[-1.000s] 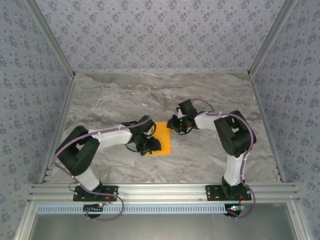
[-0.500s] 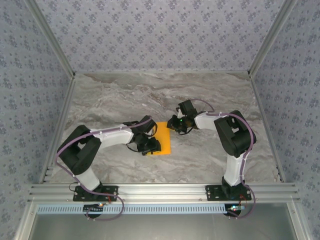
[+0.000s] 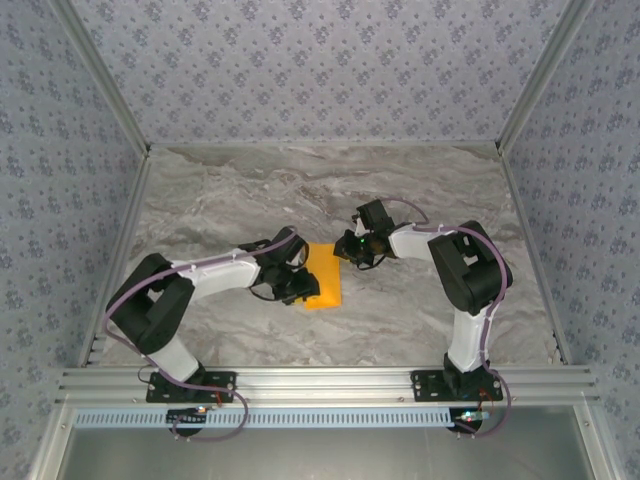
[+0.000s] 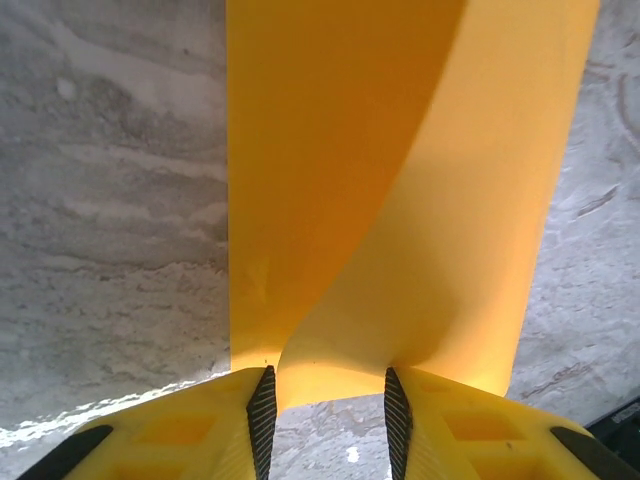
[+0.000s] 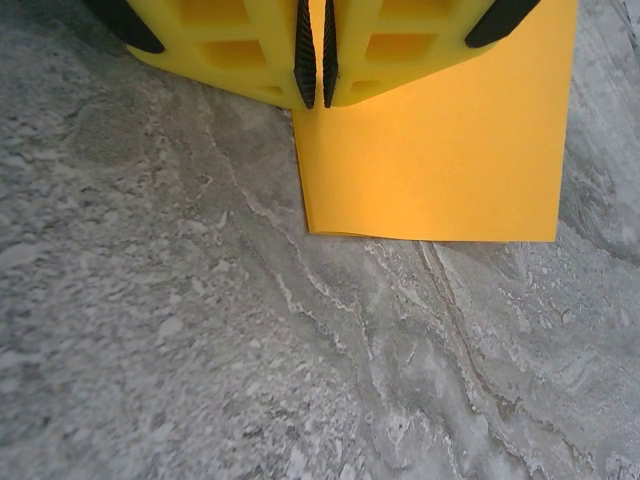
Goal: Fold a paper plane with a square sheet of paper (pick it up from the middle)
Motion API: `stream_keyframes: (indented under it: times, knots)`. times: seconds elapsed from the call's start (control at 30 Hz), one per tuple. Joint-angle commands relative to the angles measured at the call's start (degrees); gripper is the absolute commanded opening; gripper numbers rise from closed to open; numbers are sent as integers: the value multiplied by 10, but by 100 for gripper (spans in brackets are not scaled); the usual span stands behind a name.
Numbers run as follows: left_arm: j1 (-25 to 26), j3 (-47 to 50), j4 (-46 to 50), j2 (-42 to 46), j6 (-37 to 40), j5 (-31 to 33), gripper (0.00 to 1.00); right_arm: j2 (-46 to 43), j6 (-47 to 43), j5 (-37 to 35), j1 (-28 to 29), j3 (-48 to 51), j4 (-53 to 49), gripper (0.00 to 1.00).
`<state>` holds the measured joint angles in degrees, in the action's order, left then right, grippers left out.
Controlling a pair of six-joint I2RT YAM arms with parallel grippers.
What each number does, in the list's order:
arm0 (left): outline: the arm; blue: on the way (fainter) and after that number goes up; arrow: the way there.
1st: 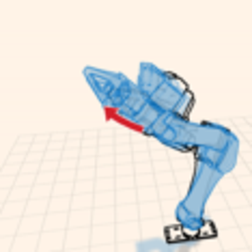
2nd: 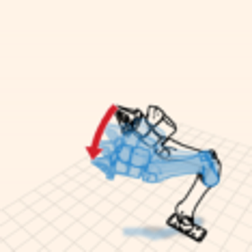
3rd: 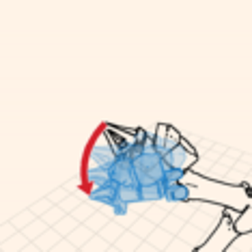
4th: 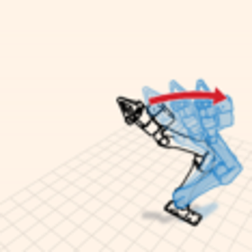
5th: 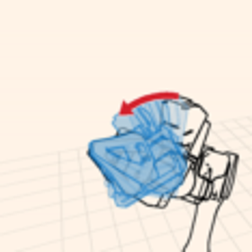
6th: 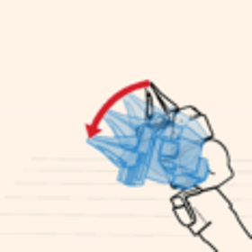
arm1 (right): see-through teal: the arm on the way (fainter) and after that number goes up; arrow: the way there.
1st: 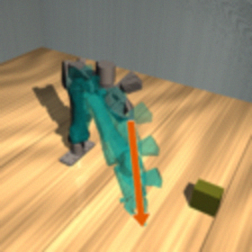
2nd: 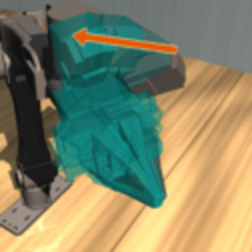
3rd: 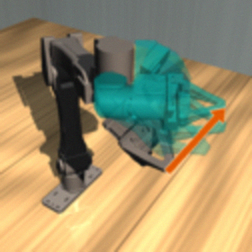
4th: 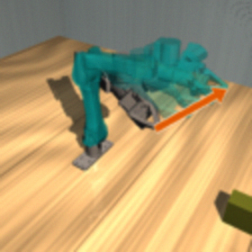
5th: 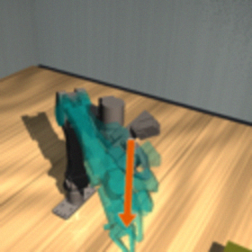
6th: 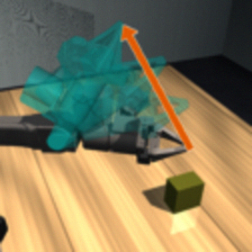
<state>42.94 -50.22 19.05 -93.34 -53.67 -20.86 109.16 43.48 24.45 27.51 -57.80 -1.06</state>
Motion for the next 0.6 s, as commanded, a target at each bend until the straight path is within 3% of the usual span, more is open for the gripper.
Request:
stream_keyframes:
  times: [0.0, 0.3, 0.57]
  knots:
    - [-6, 7, -32, 15, -3, -16, 38, 49, -18, -104, -9, 35, -115, 17]
    - [-29, 6, -84, -2, 31, -27, 43, 47, -19, -103, -8, 34, -118, 17]
    - [-49, 21, -173, -6, 76, -70, 60, 46, -21, -103, -8, 30, -122, 17]
